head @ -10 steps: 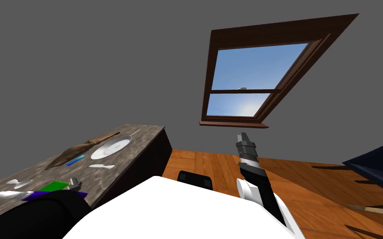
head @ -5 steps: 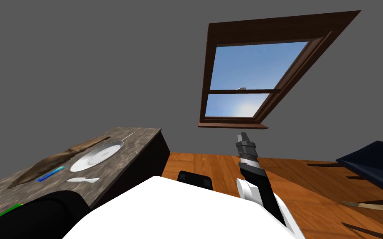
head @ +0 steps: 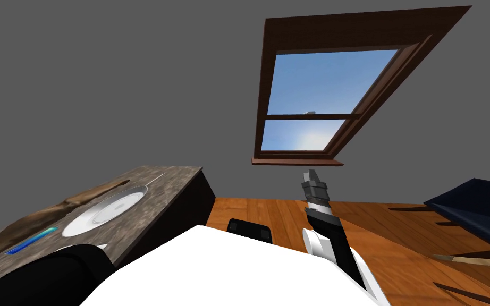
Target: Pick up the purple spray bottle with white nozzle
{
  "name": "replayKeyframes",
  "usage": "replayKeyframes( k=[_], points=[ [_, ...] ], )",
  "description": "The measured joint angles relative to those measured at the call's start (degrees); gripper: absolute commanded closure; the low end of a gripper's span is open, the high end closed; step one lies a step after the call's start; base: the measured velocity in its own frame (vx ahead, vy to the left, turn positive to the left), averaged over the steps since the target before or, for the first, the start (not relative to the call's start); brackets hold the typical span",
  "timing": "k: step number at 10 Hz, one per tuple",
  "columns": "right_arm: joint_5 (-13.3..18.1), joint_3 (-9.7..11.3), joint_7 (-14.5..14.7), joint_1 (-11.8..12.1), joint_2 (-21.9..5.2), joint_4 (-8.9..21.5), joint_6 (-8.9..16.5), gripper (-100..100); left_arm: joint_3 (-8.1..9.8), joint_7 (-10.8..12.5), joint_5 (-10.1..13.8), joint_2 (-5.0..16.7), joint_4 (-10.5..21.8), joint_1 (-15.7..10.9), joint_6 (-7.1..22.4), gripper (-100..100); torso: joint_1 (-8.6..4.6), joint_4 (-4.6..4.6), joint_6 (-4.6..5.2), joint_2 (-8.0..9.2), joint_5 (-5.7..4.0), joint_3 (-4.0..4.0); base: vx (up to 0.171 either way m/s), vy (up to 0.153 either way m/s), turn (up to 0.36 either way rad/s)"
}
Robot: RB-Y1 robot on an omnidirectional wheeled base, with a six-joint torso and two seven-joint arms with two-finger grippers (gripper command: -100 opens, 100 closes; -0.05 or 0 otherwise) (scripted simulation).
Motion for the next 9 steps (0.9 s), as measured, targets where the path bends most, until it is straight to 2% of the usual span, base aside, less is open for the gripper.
replayKeyframes(
  k=[1, 2, 3, 4, 6, 7, 8, 9],
  points=[
    [0.0, 0.0, 0.0, 0.0, 0.0, 0.0, 0.0, 0, 0.36, 1.7, 0.36, -0.85, 1.23, 0.19, -0.09, -100, -0.02, 0.0, 0.0, -0.03, 0.0, -0.01, 0.06, -0.002, -0.017],
    [0.0, 0.0, 0.0, 0.0, 0.0, 0.0, 0.0, 0, 0.81, 2.11, 1.47, -1.3, 1.12, 0.54, 0.04, -100, 0.01, 0.0, 0.0, 0.01, -0.01, 0.0, 0.02, 0.001, 0.002],
    [0.0, 0.0, 0.0, 0.0, 0.0, 0.0, 0.0, 0, 0.87, 2.04, 1.62, -1.33, 1.06, 0.58, 0.1, 0, 0.02, 0.02, 0.0, 0.12, 0.0, 0.06, 0.0, 0.0, 0.0],
    [0.0, 0.0, 0.0, -0.01, 0.0, 0.0, 0.0, 0, 0.87, 2.05, 1.6, -1.33, 1.06, 0.57, 0.1, -100, 0.03, 0.04, 0.0, 0.19, 0.0, 0.11, 0.0, -0.038, 0.341],
    [0.0, 0.01, 0.0, -0.01, 0.01, 0.0, 0.0, 0, 1.42, 4.45, -2.19, 1.19, 4.63, -2.47, 1.79, -100, -0.17, 0.05, 0.01, 0.2, -0.03, 0.12, 0.012, -0.051, 0.063],
    [0.0, 0.0, 0.0, -0.01, 0.0, 0.0, 0.0, 0, 1.63, 4.18, -2.33, 1.47, 5.15, -3.62, 2.15, -100, -0.1, 0.04, 0.02, 0.18, -0.03, 0.1, 0.017, -0.045, 0.292],
    [0.0, -0.01, 0.0, 0.01, 0.0, 0.0, 0.0, 0, 2.3, 5.11, -3.8, 3.41, 7.0, -5.08, 3.39, -100, -0.13, 0.04, -0.06, 0.17, -0.03, 0.1, 0.017, -0.058, 0.167],
    [0.0, 0.0, 0.0, -0.01, 0.0, 0.0, 0.0, 0, 2.26, 6.07, -5.98, 4.09, 8.72, -6.7, 3.97, -100, -0.17, 0.04, 0.01, 0.16, -0.03, 0.1, 0.008, -0.032, -0.012]
  ],
)
